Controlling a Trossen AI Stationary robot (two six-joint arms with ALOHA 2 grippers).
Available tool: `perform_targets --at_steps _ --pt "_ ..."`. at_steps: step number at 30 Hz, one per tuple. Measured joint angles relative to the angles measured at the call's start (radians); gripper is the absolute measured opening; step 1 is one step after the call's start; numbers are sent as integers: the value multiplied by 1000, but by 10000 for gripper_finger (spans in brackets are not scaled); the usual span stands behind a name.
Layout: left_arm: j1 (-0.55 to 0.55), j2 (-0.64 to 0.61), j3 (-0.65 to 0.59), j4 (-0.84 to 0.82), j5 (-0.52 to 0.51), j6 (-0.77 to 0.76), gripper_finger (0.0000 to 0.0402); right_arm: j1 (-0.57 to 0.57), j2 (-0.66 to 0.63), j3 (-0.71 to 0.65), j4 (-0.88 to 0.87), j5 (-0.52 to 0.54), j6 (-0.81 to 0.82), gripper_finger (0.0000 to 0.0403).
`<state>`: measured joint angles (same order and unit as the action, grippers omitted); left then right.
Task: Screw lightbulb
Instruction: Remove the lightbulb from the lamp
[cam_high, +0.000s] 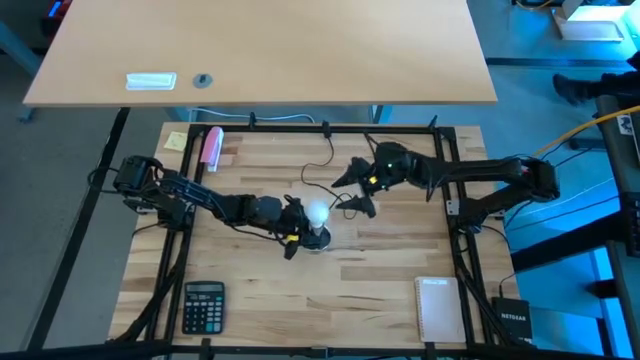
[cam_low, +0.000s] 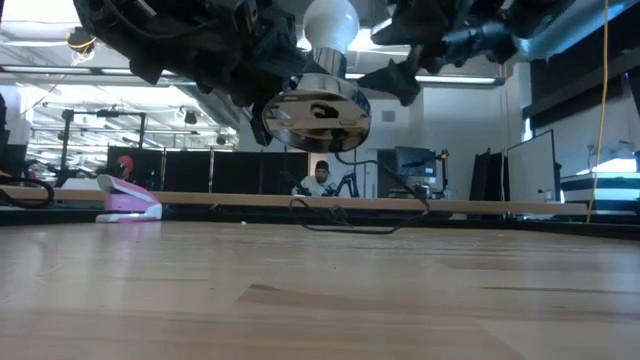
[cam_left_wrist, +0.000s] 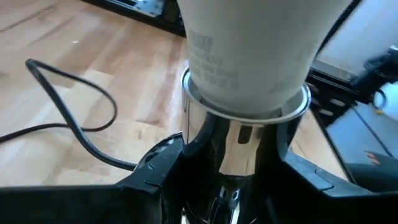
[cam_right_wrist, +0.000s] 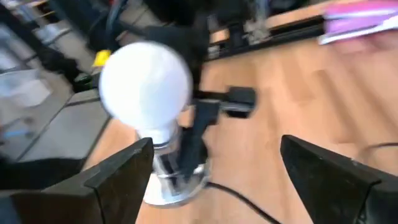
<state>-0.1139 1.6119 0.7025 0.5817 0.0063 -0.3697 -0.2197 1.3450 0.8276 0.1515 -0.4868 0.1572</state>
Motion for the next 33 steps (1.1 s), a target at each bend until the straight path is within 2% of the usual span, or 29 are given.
perform_targets --at_steps 3,7,9,12,15,22,29,33 --pt "0 0 0 -4 -86 -22 169 11 -13 -61 135 57 38 353" --pt "5 0 2 -24 -282 -79 169 70 28 -150 408 150 130 353" --pt "5 0 2 -47 -372 -113 169 104 59 -162 509 270 157 353" --pt "6 0 2 -61 -460 -148 169 147 109 -160 564 466 183 353" --pt "6 0 2 -73 -501 -170 169 170 158 -132 564 573 182 353" --pt "5 0 2 -78 -515 -177 169 168 241 -43 564 583 200 353" --pt "5 0 2 -78 -516 -174 169 167 277 37 549 584 153 353" --pt "3 0 2 -77 -516 -174 169 167 276 46 514 609 139 330"
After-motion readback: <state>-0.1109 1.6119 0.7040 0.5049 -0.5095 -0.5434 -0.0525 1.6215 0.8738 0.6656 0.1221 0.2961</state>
